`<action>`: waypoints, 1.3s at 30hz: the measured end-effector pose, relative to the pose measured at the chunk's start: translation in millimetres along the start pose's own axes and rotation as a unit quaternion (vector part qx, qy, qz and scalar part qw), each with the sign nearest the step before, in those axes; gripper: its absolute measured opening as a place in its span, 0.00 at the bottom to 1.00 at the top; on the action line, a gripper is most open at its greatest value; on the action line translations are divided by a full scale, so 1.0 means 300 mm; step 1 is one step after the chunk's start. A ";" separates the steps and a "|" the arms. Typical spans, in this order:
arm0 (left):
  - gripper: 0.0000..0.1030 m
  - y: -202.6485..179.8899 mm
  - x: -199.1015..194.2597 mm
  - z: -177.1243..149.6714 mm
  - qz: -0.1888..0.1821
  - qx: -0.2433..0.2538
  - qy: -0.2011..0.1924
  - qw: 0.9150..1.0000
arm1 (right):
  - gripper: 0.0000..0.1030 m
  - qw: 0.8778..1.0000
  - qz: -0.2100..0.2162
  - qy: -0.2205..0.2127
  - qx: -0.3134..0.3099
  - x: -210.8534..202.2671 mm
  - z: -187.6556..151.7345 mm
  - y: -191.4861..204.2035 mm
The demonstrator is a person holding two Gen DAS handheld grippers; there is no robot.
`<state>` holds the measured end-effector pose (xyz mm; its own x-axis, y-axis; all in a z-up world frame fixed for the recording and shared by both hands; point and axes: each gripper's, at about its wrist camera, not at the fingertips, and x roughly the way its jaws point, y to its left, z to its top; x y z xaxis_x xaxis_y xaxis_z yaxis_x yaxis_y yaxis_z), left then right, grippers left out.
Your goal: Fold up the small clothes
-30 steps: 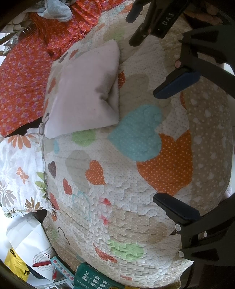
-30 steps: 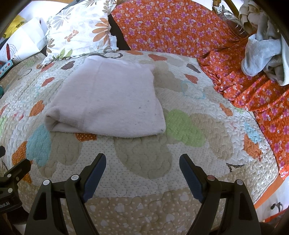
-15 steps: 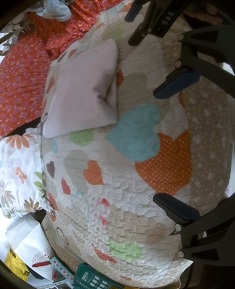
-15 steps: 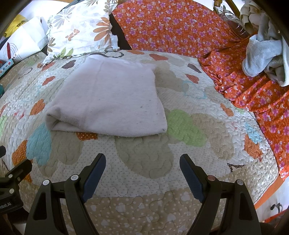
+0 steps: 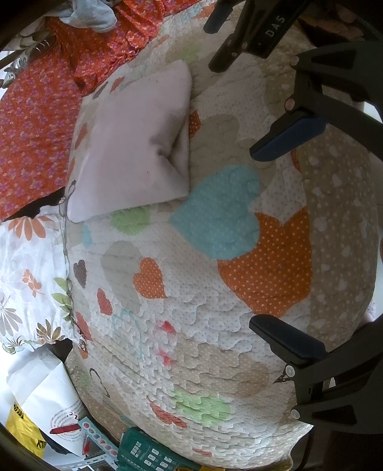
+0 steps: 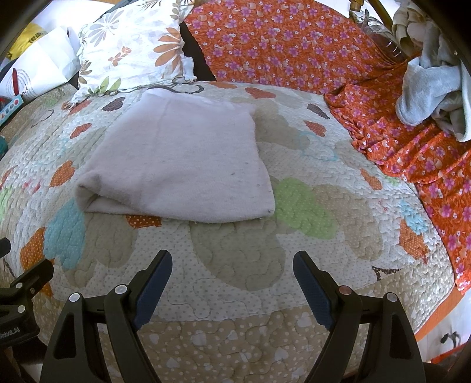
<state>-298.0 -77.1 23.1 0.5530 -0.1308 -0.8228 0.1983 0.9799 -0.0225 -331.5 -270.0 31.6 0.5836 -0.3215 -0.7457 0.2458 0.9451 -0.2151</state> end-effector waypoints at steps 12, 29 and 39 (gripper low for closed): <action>1.00 0.011 0.010 -0.005 0.000 0.000 0.007 1.000 | 0.86 1.000 0.000 0.001 0.001 -0.002 0.001 0.011; 1.00 0.010 0.023 -0.007 -0.003 0.001 0.017 1.000 | 0.86 1.000 0.001 0.000 0.001 -0.002 0.003 0.017; 1.00 0.014 0.029 -0.010 -0.004 0.000 0.019 1.000 | 0.86 1.000 0.001 0.000 0.001 0.000 0.005 0.034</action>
<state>-294.8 -73.8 14.2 0.5209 -0.1333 -0.8431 0.2025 0.9788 -0.0296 -327.7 -260.3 30.2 0.5848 -0.3195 -0.7456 0.2465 0.9457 -0.2119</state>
